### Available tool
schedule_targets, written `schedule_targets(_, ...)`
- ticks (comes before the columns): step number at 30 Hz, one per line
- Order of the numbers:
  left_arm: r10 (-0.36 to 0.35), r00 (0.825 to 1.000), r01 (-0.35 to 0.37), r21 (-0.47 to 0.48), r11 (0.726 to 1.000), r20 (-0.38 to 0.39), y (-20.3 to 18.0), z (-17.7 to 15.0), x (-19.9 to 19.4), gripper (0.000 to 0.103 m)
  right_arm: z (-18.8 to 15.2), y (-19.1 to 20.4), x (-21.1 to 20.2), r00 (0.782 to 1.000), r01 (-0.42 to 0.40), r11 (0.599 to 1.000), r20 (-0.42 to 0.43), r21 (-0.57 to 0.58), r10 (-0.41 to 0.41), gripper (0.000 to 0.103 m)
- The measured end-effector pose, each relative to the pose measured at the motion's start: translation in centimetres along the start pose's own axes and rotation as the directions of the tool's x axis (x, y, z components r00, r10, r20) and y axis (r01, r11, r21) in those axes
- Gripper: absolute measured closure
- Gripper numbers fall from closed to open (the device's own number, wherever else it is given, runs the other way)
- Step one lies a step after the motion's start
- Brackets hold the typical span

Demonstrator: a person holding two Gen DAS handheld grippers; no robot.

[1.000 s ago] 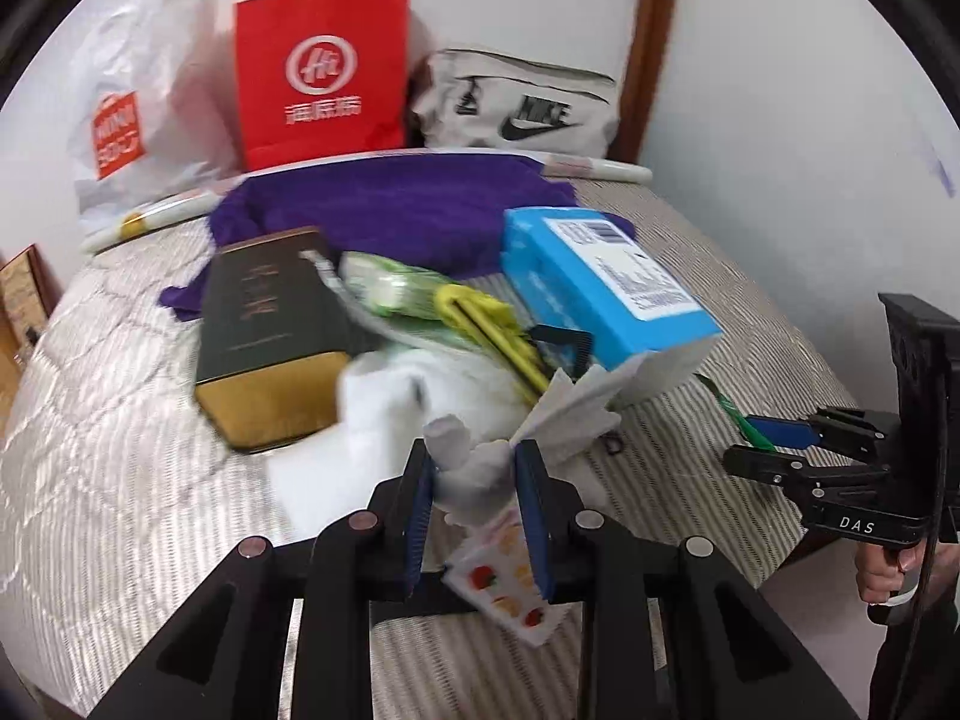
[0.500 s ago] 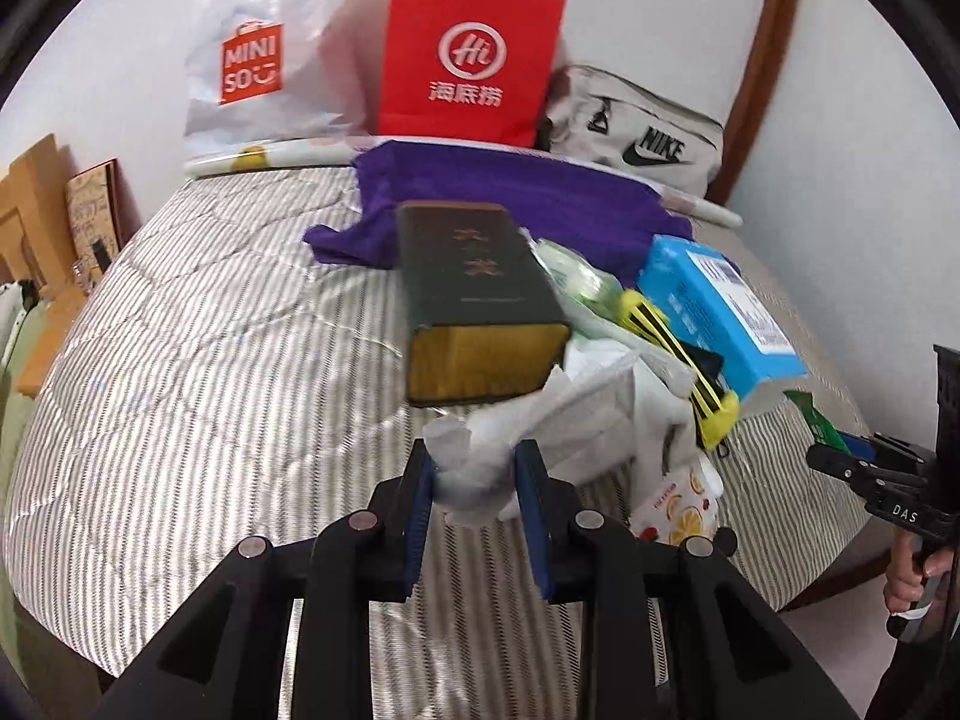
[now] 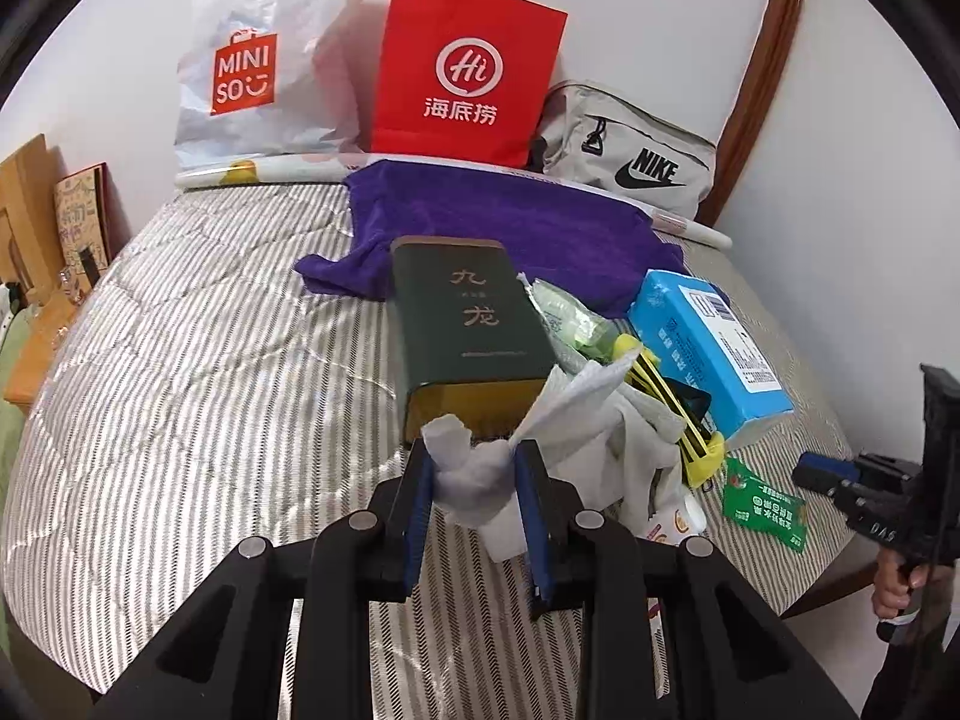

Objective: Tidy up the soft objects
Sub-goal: 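Raise the white tissue with the left gripper while the right gripper holds the green packet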

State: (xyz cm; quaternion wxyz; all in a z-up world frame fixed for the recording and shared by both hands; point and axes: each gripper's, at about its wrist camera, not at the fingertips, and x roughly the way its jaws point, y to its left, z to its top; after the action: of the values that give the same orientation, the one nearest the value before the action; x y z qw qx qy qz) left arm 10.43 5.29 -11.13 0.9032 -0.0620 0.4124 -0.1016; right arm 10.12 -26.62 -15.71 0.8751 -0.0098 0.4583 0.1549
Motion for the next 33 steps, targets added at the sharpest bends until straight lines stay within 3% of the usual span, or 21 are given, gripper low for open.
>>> schedule_targets(2, -0.002, 1.000, 0.002, -0.001, 1.000, -0.016, -0.1, -0.2, 0.5, 0.077, -0.7, -0.2, 0.5, 0.999, -0.020, 1.000, -0.032, 0.006, 0.021, 0.077)
schedule_targets(4, -0.004, 1.000, 0.004, 0.000, 1.000, -0.022, -0.1, -0.3, 0.7, 0.077, -1.3, 0.0, 0.6, 0.999, -0.027, 1.000, -0.037, -0.013, 0.027, 0.062)
schedule_targets(6, -0.008, 1.000, 0.008, 0.003, 1.000, -0.028, -0.3, -0.5, 0.8, 0.077, -1.6, 0.3, 0.7, 0.999, -0.021, 0.999, -0.040, -0.037, 0.019, 0.039)
schedule_targets(9, -0.010, 0.999, 0.011, 0.007, 1.000, -0.032, -0.6, -0.6, 0.9, 0.077, -2.2, 0.5, 1.0, 0.999, -0.016, 0.997, -0.042, -0.073, 0.013, 0.031)
schedule_targets(13, -0.009, 0.999, 0.010, 0.017, 1.000, -0.037, -1.0, -0.7, 0.9, 0.077, -3.0, 0.5, 2.6, 0.997, 0.007, 0.994, -0.070, -0.113, -0.015, 0.031)
schedule_targets(18, -0.006, 0.999, 0.007, 0.031, 1.000, -0.038, -1.5, -0.6, 0.8, 0.077, -3.8, 1.0, 2.7, 1.000, 0.011, 0.985, -0.010, -0.173, -0.013, 0.032)
schedule_targets(19, -0.006, 0.999, 0.007, 0.032, 0.999, -0.038, -1.6, -0.6, 0.8, 0.077, -3.7, 0.8, 2.7, 1.000, -0.002, 0.987, -0.014, -0.159, -0.001, 0.034)
schedule_targets(21, -0.009, 0.999, 0.010, 0.037, 0.999, -0.040, -1.8, -0.7, 0.7, 0.077, -3.6, 0.2, 2.4, 1.000, 0.009, 0.992, -0.021, -0.122, -0.011, 0.050)
schedule_targets(27, -0.014, 0.999, 0.016, 0.045, 0.999, -0.046, -2.3, -0.9, 0.9, 0.077, -3.1, -0.4, 2.1, 0.999, 0.004, 0.998, -0.038, -0.058, -0.006, 0.070)
schedule_targets(33, -0.015, 0.999, 0.017, 0.041, 0.999, -0.036, -2.0, -0.9, 0.2, 0.077, -2.9, 0.2, 1.1, 0.999, -0.018, 0.999, -0.029, -0.049, 0.017, 0.072)
